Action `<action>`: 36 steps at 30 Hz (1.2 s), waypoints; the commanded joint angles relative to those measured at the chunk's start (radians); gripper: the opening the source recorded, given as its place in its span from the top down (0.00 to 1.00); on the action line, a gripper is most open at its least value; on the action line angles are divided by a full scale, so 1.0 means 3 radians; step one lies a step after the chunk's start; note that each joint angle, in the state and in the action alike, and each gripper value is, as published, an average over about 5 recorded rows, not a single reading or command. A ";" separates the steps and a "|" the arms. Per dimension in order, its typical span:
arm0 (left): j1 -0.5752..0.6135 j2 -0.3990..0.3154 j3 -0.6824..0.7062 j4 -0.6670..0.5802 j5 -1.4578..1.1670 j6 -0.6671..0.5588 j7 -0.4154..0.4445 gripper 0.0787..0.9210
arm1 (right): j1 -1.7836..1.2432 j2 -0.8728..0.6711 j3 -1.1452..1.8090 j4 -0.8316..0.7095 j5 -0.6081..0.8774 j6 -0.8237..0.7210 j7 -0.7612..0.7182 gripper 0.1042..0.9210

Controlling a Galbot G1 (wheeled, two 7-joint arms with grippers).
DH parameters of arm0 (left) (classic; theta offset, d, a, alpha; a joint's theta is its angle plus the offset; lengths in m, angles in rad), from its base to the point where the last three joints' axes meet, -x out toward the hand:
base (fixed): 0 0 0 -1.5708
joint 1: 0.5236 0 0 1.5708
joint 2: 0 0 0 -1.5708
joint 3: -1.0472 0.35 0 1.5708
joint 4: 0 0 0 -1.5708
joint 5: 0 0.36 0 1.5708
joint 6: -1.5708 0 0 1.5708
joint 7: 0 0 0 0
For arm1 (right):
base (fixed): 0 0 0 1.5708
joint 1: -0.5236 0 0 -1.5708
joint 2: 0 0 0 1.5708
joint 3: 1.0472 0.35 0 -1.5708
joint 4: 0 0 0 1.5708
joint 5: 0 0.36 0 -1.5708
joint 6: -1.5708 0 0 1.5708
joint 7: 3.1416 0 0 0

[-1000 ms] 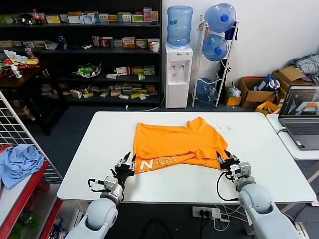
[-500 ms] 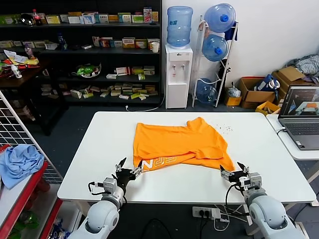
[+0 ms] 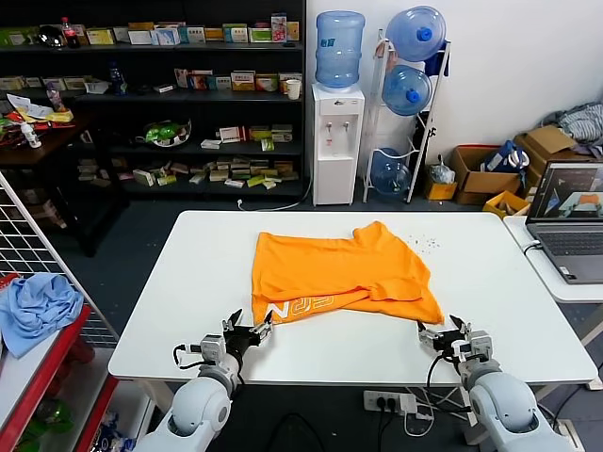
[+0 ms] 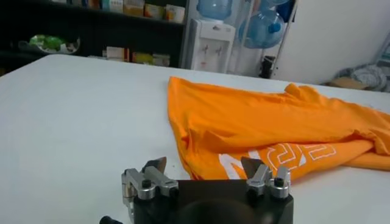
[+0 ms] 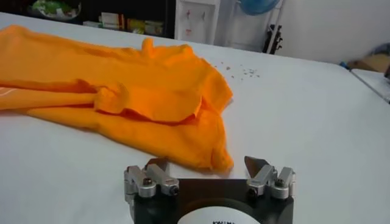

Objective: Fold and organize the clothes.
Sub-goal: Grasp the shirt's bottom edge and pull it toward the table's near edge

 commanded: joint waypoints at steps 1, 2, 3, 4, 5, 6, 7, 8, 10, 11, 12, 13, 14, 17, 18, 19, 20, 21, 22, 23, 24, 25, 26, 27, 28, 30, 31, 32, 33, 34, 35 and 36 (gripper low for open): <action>-0.0002 -0.0012 0.0005 0.0049 -0.0067 0.0134 -0.0005 0.15 | 0.0068 0.0042 -0.0021 -0.0159 -0.0013 0.0010 -0.0017 0.22; 0.0009 -0.0012 0.0007 0.0038 -0.0069 0.0155 -0.0001 0.17 | 0.0070 0.0049 -0.0023 -0.0162 -0.0014 0.0011 -0.0020 0.27; 0.0022 -0.0012 0.0007 0.0023 -0.0069 0.0178 0.0004 0.20 | 0.0068 0.0053 -0.0025 -0.0162 -0.0016 0.0012 -0.0022 0.30; 0.0035 -0.0012 0.0007 0.0008 -0.0070 0.0198 0.0009 0.24 | 0.0064 0.0055 -0.0027 -0.0159 -0.0019 0.0012 -0.0023 0.33; 0.0047 -0.0012 0.0006 -0.0006 -0.0071 0.0215 0.0015 0.27 | 0.0056 0.0054 -0.0027 -0.0150 -0.0021 0.0011 -0.0024 0.37; 0.0059 -0.0012 0.0005 -0.0018 -0.0070 0.0228 0.0023 0.31 | 0.0045 0.0050 -0.0026 -0.0135 -0.0024 0.0009 -0.0025 0.40; 0.0068 -0.0012 0.0003 -0.0027 -0.0068 0.0236 0.0032 0.35 | 0.0031 0.0042 -0.0022 -0.0113 -0.0025 0.0005 -0.0024 0.44; 0.0076 -0.0011 0.0000 -0.0034 -0.0066 0.0239 0.0041 0.38 | 0.0011 0.0031 -0.0017 -0.0080 -0.0026 -0.0003 -0.0023 0.48; 0.0088 -0.0007 -0.0006 -0.0042 -0.0063 0.0234 0.0061 0.45 | -0.0042 -0.0006 0.0001 0.0009 -0.0031 -0.0019 -0.0022 0.54; 0.0093 -0.0004 -0.0010 -0.0047 -0.0063 0.0228 0.0071 0.48 | -0.0072 -0.0028 0.0014 0.0060 -0.0034 -0.0030 -0.0020 0.58; 0.0098 -0.0001 -0.0014 -0.0053 -0.0064 0.0220 0.0080 0.51 | -0.0106 -0.0054 0.0028 0.0111 -0.0037 -0.0040 -0.0018 0.62; 0.0103 0.0004 -0.0018 -0.0061 -0.0066 0.0212 0.0090 0.55 | -0.0145 -0.0084 0.0044 0.0164 -0.0038 -0.0051 -0.0017 0.65; 0.0108 0.0011 -0.0022 -0.0073 -0.0068 0.0205 0.0102 0.58 | -0.0182 -0.0112 0.0060 0.0213 -0.0039 -0.0061 -0.0015 0.69; 0.0120 0.0034 -0.0029 -0.0118 -0.0084 0.0189 0.0131 0.69 | -0.0298 -0.0192 0.0112 0.0336 -0.0035 -0.0083 -0.0012 0.80; 0.0123 0.0041 -0.0031 -0.0135 -0.0092 0.0185 0.0137 0.72 | -0.0334 -0.0212 0.0130 0.0369 -0.0034 -0.0086 -0.0012 0.83; 0.0126 0.0048 -0.0034 -0.0151 -0.0103 0.0183 0.0140 0.76 | -0.0377 -0.0234 0.0151 0.0403 -0.0034 -0.0087 -0.0013 0.86; 0.0129 0.0054 -0.0038 -0.0166 -0.0114 0.0179 0.0141 0.79 | -0.0417 -0.0254 0.0172 0.0433 -0.0034 -0.0087 -0.0014 0.90; 0.0134 0.0062 -0.0042 -0.0182 -0.0125 0.0176 0.0142 0.82 | -0.0458 -0.0271 0.0193 0.0466 -0.0034 -0.0088 -0.0015 0.93; 0.0142 0.0072 -0.0047 -0.0202 -0.0133 0.0173 0.0144 0.86 | -0.0502 -0.0290 0.0215 0.0501 -0.0036 -0.0088 -0.0017 0.95; 0.0152 0.0084 -0.0051 -0.0223 -0.0142 0.0171 0.0147 0.89 | -0.0551 -0.0313 0.0238 0.0539 -0.0038 -0.0089 -0.0020 0.97; 0.0166 0.0103 -0.0054 -0.0250 -0.0150 0.0170 0.0149 0.92 | -0.0595 -0.0334 0.0260 0.0578 -0.0040 -0.0090 -0.0023 0.98; 0.0185 0.0130 -0.0057 -0.0284 -0.0162 0.0172 0.0151 0.95 | -0.0653 -0.0362 0.0288 0.0624 -0.0042 -0.0091 -0.0028 0.97; 0.0206 0.0161 -0.0059 -0.0317 -0.0175 0.0176 0.0153 0.97 | -0.0709 -0.0391 0.0317 0.0669 -0.0044 -0.0089 -0.0036 0.97; 0.0227 0.0197 -0.0061 -0.0359 -0.0189 0.0182 0.0154 0.98 | -0.0764 -0.0417 0.0343 0.0709 -0.0046 -0.0088 -0.0045 0.97; 0.0254 0.0242 -0.0063 -0.0408 -0.0206 0.0190 0.0152 0.99 | -0.0825 -0.0443 0.0374 0.0751 -0.0050 -0.0083 -0.0056 0.97; 0.0302 0.0327 -0.0069 -0.0495 -0.0239 0.0208 0.0147 0.99 | -0.0956 -0.0489 0.0432 0.0828 -0.0061 -0.0072 -0.0079 0.97; 0.0333 0.0376 -0.0070 -0.0544 -0.0256 0.0217 0.0142 0.99 | -0.1030 -0.0505 0.0460 0.0864 -0.0072 -0.0064 -0.0091 0.97; 0.0365 0.0422 -0.0070 -0.0585 -0.0270 0.0223 0.0137 0.99 | -0.1105 -0.0519 0.0489 0.0902 -0.0084 -0.0055 -0.0102 0.97; 0.0402 0.0465 -0.0069 -0.0622 -0.0278 0.0228 0.0134 0.99 | -0.1183 -0.0528 0.0515 0.0934 -0.0098 -0.0047 -0.0112 0.97; 0.0452 0.0511 -0.0067 -0.0662 -0.0280 0.0229 0.0132 0.99 | -0.1258 -0.0534 0.0540 0.0965 -0.0115 -0.0036 -0.0122 0.97; 0.0512 0.0560 -0.0065 -0.0708 -0.0276 0.0228 0.0129 0.99 | -0.1340 -0.0538 0.0566 0.1000 -0.0131 -0.0024 -0.0130 0.97; 0.0577 0.0599 -0.0064 -0.0747 -0.0263 0.0225 0.0129 0.99 | -0.1412 -0.0539 0.0589 0.1029 -0.0144 -0.0012 -0.0135 0.97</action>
